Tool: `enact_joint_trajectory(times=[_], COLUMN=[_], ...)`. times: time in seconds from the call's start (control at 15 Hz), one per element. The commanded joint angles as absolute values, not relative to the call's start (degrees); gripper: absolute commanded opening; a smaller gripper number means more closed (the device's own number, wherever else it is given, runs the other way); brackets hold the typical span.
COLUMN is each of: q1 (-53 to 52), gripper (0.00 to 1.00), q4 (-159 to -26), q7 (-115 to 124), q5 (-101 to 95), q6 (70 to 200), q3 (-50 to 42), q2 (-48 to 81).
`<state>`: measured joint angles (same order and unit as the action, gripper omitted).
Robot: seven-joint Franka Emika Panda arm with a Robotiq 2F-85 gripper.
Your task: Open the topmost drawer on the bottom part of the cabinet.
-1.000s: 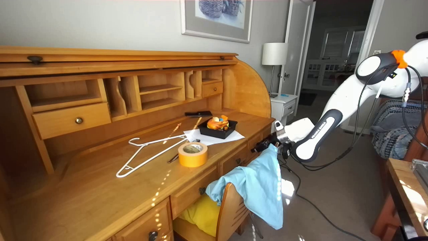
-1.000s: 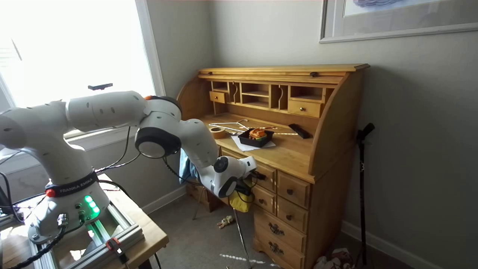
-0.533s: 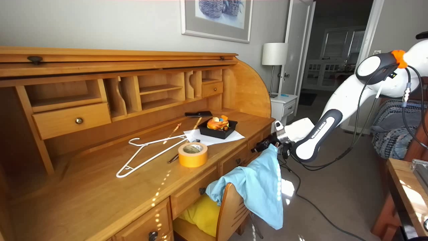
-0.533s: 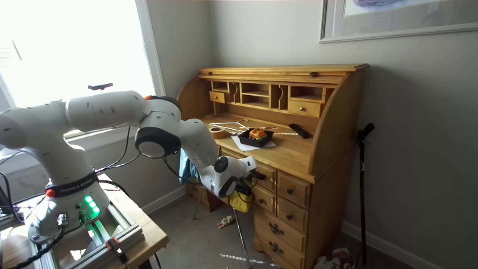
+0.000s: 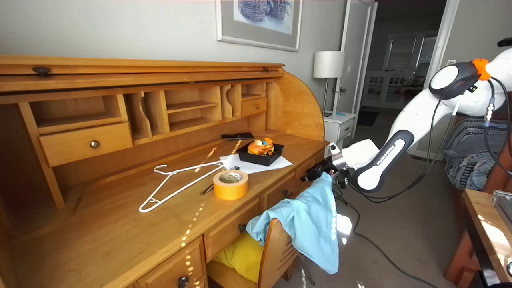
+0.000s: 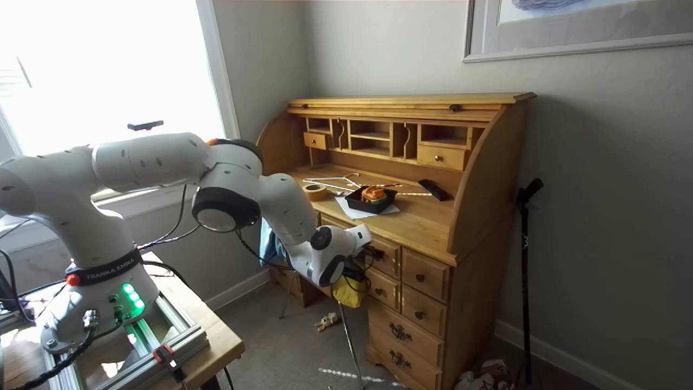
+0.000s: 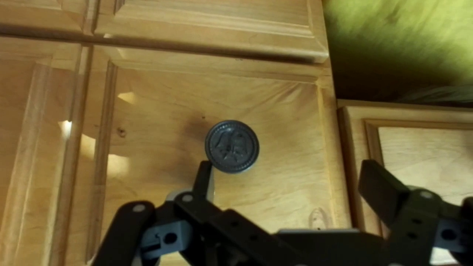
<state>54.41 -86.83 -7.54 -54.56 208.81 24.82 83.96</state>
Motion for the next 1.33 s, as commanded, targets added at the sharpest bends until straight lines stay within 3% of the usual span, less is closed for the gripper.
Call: enact_joint_trajectory(times=[0.0, 1.27], q1=[57.1, 58.0], gripper=[1.00, 1.00], q4=[-88.3, -89.9], q7=[-5.3, -2.6], q5=[-60.4, -67.2], q6=[207.2, 206.4], q3=[27.3, 30.0], q2=[83.7, 83.8])
